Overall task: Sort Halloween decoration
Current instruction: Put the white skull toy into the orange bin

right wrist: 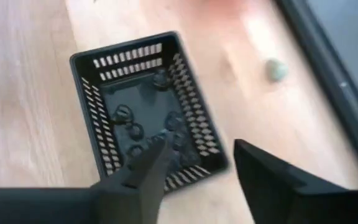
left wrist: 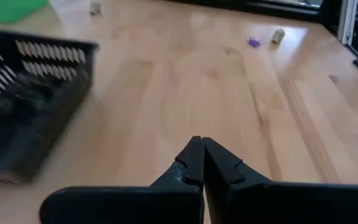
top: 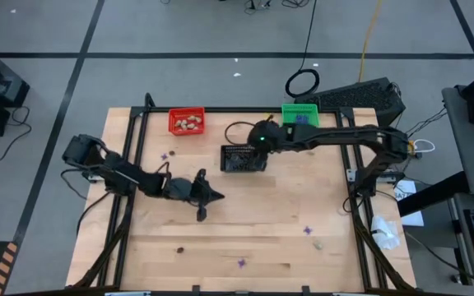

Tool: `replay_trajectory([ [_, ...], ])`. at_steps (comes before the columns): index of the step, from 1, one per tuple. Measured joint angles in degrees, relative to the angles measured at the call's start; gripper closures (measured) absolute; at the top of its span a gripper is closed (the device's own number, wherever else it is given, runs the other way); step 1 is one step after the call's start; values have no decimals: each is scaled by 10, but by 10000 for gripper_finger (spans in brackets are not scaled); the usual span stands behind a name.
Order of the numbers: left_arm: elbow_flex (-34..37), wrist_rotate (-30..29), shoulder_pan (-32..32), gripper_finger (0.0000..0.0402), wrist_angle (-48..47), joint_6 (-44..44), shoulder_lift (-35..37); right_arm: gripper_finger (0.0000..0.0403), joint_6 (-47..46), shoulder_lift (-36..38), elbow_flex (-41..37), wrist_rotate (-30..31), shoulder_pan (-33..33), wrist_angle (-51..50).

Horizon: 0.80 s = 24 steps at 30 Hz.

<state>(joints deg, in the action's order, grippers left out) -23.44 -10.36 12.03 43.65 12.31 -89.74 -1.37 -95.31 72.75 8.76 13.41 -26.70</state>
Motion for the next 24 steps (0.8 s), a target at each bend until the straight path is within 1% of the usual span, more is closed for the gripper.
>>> replay_trajectory([
  [2, -3, 27, -31, 402, -32, -14, 29, 245, 9, 34, -7, 18, -2, -16],
  [4, -18, 50, -70, 402, -94, -31, 59, 279, 24, 67, -31, 27, -3, -7],
  [7, -66, 86, -134, 402, -211, -69, 86, 338, 35, 112, -98, 19, -4, 58],
  [9, -106, 109, -176, 402, -287, -105, 91, 377, 41, 141, -153, 17, -4, 123],
  [10, -128, 122, -198, 402, -322, -126, 90, 390, 44, 153, -180, 17, -3, 158],
  [11, -152, 133, -220, 402, -350, -146, 87, 395, 47, 164, -206, 16, -1, 190],
  [14, -221, 166, -283, 402, -432, -201, 66, 388, 53, 193, -272, 17, 4, 283],
  [17, -288, 183, -343, 402, -504, -253, 34, 388, 68, 219, -318, 16, 12, 355],
  [20, -354, 194, -398, 402, -558, -298, -9, 397, 83, 242, -340, 16, 25, 389],
  [24, -443, 214, -454, 402, -625, -349, -82, 400, 97, 263, -347, 15, 39, 398],
])
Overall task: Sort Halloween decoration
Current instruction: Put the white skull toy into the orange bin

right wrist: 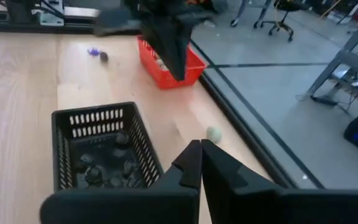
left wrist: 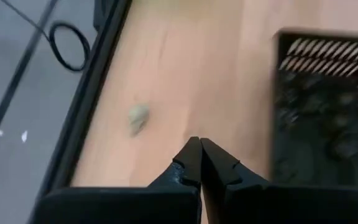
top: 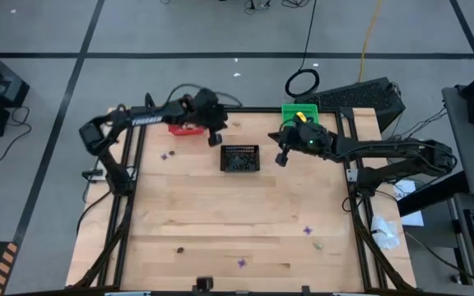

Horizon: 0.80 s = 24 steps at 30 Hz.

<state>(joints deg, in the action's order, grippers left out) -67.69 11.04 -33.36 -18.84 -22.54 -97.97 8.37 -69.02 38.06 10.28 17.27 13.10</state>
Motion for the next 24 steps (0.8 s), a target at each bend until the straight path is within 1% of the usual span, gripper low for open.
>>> replay_trajectory([
  [5, -93, 25, -37, 402, -73, -63, -84, 402, 13, 9, -1, -1, 8, -4],
  [7, -120, 26, -45, 402, -77, -80, -112, 402, 23, 9, -1, -1, 11, -5],
  [11, -157, 27, -50, 402, -77, -86, -153, 402, 36, 9, -1, -1, 19, -8],
  [16, -179, 27, -50, 396, -64, -114, -185, 402, 46, 12, -1, -1, 28, -13],
  [19, -181, 28, -52, 372, -46, -135, -196, 403, 51, 13, -1, -1, 30, -15],
  [24, -181, 38, -61, 308, -29, -140, -215, 403, 68, 13, -1, -1, 30, -14],
])
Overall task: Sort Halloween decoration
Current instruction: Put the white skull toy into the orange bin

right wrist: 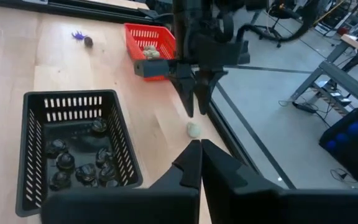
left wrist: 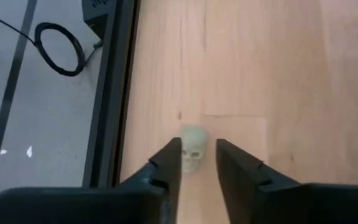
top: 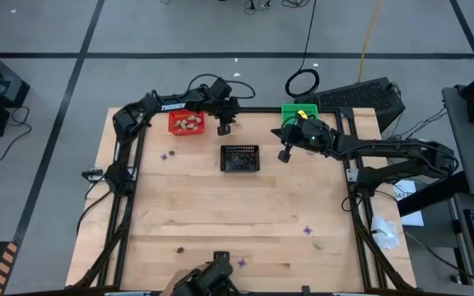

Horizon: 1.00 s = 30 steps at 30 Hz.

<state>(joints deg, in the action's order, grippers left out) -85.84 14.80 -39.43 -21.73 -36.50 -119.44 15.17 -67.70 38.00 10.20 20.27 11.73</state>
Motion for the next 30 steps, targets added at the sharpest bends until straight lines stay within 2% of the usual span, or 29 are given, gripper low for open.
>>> replay_trajectory([
  [4, 0, 1, -4, 263, 13, -19, -13, 403, 5, 0, 0, 0, 0, 0],
  [7, 0, 5, -7, 244, 39, -22, -23, 403, 5, 0, 0, 0, 0, 0],
  [20, -3, 26, -11, 238, 60, -45, -62, 403, -8, 0, 0, 0, 0, 0],
  [24, -3, 30, -11, 256, 64, -46, -62, 403, -8, 0, 0, 0, 0, 0],
  [30, -3, 63, -11, 320, 60, -47, -67, 403, -9, 0, 0, 0, 0, 0],
])
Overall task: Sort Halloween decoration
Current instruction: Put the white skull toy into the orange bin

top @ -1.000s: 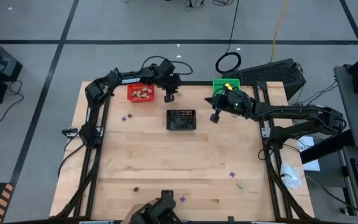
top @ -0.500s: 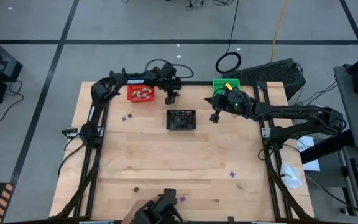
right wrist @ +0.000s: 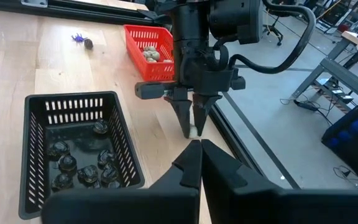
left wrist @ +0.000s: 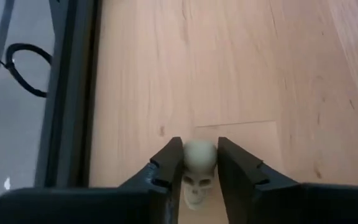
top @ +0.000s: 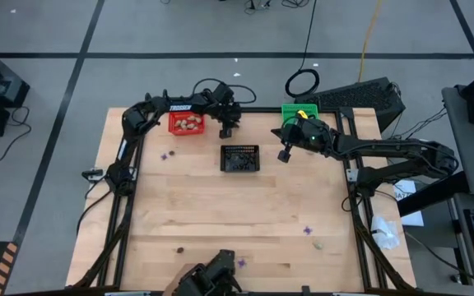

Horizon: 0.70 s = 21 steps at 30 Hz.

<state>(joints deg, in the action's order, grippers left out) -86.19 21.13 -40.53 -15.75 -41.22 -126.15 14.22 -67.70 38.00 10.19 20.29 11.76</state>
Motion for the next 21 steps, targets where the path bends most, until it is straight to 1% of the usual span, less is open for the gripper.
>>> replay_trajectory([
  [4, 0, -6, 1, 341, 3, -6, 0, 403, 0, 0, 0, 0, 0, 0],
  [8, -1, -38, 2, 345, 3, -15, 1, 403, -7, 0, 0, 0, 0, 0],
  [14, 0, -51, 3, 347, -25, -13, 17, 403, -11, 0, 0, 0, 0, 0],
  [18, 0, -70, 9, 348, -45, -11, 56, 403, -11, 0, 0, 0, 0, 0],
  [21, 0, -91, 17, 349, -83, 4, 90, 403, -11, 0, 0, 0, -1, 0],
])
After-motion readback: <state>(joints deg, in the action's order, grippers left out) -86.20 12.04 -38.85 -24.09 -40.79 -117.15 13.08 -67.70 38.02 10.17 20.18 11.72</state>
